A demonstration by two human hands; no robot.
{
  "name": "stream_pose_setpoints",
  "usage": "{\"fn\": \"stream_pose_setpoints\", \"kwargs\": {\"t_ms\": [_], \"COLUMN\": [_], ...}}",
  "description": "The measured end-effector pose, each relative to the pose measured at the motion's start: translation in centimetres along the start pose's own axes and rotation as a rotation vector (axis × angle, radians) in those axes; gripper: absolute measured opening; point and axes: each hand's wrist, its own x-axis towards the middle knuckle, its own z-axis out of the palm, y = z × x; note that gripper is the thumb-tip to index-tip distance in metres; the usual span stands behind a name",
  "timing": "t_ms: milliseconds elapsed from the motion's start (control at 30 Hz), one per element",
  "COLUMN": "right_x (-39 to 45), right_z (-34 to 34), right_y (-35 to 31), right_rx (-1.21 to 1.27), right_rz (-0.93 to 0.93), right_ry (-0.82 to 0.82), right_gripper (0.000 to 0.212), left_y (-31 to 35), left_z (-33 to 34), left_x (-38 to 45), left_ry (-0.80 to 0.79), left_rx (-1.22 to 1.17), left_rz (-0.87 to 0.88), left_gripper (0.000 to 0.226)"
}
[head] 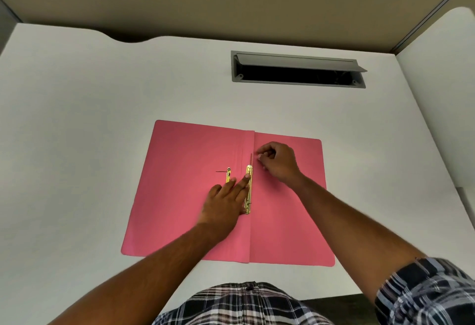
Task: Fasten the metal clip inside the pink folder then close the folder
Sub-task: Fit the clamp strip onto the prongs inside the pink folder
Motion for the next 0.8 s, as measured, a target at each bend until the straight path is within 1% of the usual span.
{"fn": "stream_pose_setpoints", "kwargs": {"t_ms": [67,133,200,233,300,367,433,500,567,633,800], "right_x": [-2.3,-5.4,-8.7,-10.2,-12.8,-14.6,-15.8,-16.4,-16.9,-17.3,-18.1], "right_z": [0.9,2.1,3.2,3.6,4.3,4.7,5.1,5.4,5.5,5.8,6.9], "right_y": [0.2,0.4,0.6,0.7,0.7,0.5,0.5,0.6,0.9,1.1,1.7], "right_rx": [-0.009,0.042,0.114,0.132,0.135,0.165,0.238,0.315,0.367,0.373,0.066], "right_rz": [0.019,0.104,0.227,0.283,0.358,0.397,0.421,0.436,0.411,0.340,0.110], "right_ry": [0.098,0.124,0.124,0.117,0.063,0.004,-0.008,0.026,0.074,0.117,0.216], "right_gripper": [0.010,0.008,0.006,0.010,0.029,0.035,0.029,0.018,0.009,0.005,0.015], "left_y": [-0.3,-0.6,-1.2,-1.5,-2.1,-2.5,-2.5,-2.6,-2.6,-2.6,-2.4], "left_z": [0.2,0.2,-0.3,-0.6,-1.2,-1.7,-2.1,-2.4,-2.6,-2.6,-2.6], "left_x": [-0.1,-0.1,0.2,0.4,0.8,1.2,1.5,1.7,1.7,1.7,1.6], "left_ry": [0.019,0.035,0.042,0.042,0.042,0.029,0.009,0.003,0.010,0.026,0.010], "left_rx": [-0.022,-0.026,-0.036,-0.047,-0.053,-0.044,-0.039,-0.033,-0.037,-0.043,-0.012], "left_rz": [-0.008,0.001,0.023,0.035,0.061,0.082,0.099,0.105,0.112,0.119,0.112], "left_gripper": [0.061,0.063,0.064,0.063,0.059,0.057,0.057,0.057,0.057,0.055,0.056]}}
